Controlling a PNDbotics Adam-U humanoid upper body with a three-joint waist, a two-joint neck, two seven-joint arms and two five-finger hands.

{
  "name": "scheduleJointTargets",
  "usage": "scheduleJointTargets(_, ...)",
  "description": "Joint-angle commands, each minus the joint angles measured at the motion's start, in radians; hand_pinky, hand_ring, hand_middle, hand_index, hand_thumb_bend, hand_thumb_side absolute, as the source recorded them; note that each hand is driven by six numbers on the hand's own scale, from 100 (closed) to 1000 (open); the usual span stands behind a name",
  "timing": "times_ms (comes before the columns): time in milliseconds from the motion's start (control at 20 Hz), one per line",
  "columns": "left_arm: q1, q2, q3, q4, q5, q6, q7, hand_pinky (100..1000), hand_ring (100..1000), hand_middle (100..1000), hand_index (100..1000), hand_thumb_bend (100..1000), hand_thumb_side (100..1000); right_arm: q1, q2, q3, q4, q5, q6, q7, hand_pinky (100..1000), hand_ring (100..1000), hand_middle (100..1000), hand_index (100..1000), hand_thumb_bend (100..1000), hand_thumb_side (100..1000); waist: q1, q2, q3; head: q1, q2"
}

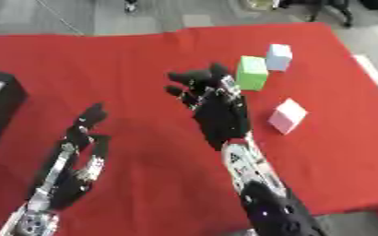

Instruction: Pick up the objects with one hand, pass them to the other hand, and then place them into the box on the other side of the table.

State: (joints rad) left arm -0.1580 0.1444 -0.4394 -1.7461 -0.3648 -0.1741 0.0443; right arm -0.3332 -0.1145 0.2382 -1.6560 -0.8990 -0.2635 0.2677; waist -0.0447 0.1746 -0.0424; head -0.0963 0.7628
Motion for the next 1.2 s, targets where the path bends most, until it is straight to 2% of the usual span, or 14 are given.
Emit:
scheduleJointTargets(50,-0.006,0.009,0.007,-0.013,0.001,-0.002,0.003,761,1000,1000,934,100,770,-0.003,-0.016,-0.038,-0.044,-0.025,-0.027,-0.002,752,772,565,559,100,569,0.002,-0.008,-0.002,0.005,-0.008)
scheduleJointTargets(250,-0.004,0.010,0.010,-0.013,0.001,0.000,0.006,761,1000,1000,934,100,769,0.005,-0.021,-0.070,-0.063,-0.021,-0.051,-0.009,754,774,568,561,100,558,0.002,-0.009,-0.004,0.013,-0.015)
scheduleJointTargets(300,-0.005,0.010,0.009,-0.014,0.002,-0.001,0.006,761,1000,1000,934,100,766,0.006,-0.023,-0.080,-0.065,-0.016,-0.057,-0.011,753,779,576,565,100,630,0.002,-0.010,-0.004,0.013,-0.013)
scheduleJointTargets(350,-0.005,0.010,0.009,-0.014,0.002,-0.001,0.005,761,1000,1000,934,100,770,0.008,-0.028,-0.089,-0.067,-0.007,-0.063,-0.014,752,782,581,569,100,543,0.002,-0.010,-0.005,0.013,-0.012)
scheduleJointTargets(400,-0.004,0.010,0.009,-0.014,0.002,0.000,0.004,761,1000,1000,934,100,770,0.010,-0.035,-0.099,-0.070,0.004,-0.068,-0.017,751,788,591,576,100,535,0.002,-0.011,-0.004,0.014,-0.013)
scheduleJointTargets(500,-0.002,0.010,0.011,-0.012,0.003,0.001,0.006,760,1000,1000,934,100,770,0.017,-0.066,-0.125,-0.075,0.032,-0.080,-0.022,744,816,652,621,100,529,0.001,-0.013,-0.003,0.017,-0.015)
scheduleJointTargets(550,-0.001,0.011,0.011,-0.012,0.003,0.001,0.006,760,1000,1000,934,100,770,0.023,-0.086,-0.140,-0.078,0.047,-0.085,-0.020,740,831,685,645,100,494,-0.001,-0.014,-0.004,0.017,-0.013)
scheduleJointTargets(700,0.005,0.020,0.015,-0.010,0.000,0.002,0.008,760,1000,1000,933,100,772,0.072,-0.158,-0.203,-0.088,0.094,-0.083,0.014,735,902,829,784,100,470,-0.015,-0.020,-0.008,0.018,-0.007)
scheduleJointTargets(800,0.010,0.025,0.018,-0.005,-0.002,0.003,0.012,760,1000,1000,933,100,773,0.113,-0.209,-0.247,-0.104,0.126,-0.072,0.044,740,935,891,852,100,470,-0.024,-0.022,-0.009,0.022,-0.014)
scheduleJointTargets(850,0.011,0.028,0.019,-0.004,-0.004,0.003,0.013,760,1000,1000,933,100,772,0.132,-0.233,-0.266,-0.113,0.141,-0.062,0.059,749,965,951,913,100,470,-0.029,-0.022,-0.009,0.025,-0.014)
scheduleJointTargets(950,0.012,0.034,0.019,-0.003,-0.007,0.002,0.015,760,1000,1000,933,100,774,0.165,-0.282,-0.297,-0.129,0.171,-0.036,0.089,766,1000,1000,961,100,470,-0.036,-0.022,-0.010,0.030,-0.010)
scheduleJointTargets(1000,0.014,0.038,0.017,0.000,-0.010,0.002,0.014,760,1000,1000,933,100,775,0.183,-0.307,-0.308,-0.135,0.186,-0.021,0.104,781,1000,1000,992,100,470,-0.042,-0.022,-0.011,0.031,-0.008)
scheduleJointTargets(1150,0.017,0.042,0.017,0.004,-0.014,0.000,0.014,760,1000,1000,933,100,775,0.227,-0.381,-0.352,-0.142,0.232,0.024,0.150,813,1000,1000,1000,100,401,-0.051,-0.024,-0.010,0.028,-0.009)
scheduleJointTargets(1200,0.017,0.043,0.018,0.005,-0.014,0.000,0.016,760,1000,1000,933,100,774,0.237,-0.406,-0.368,-0.141,0.247,0.039,0.165,823,1000,1000,1000,100,333,-0.052,-0.024,-0.010,0.029,-0.009)
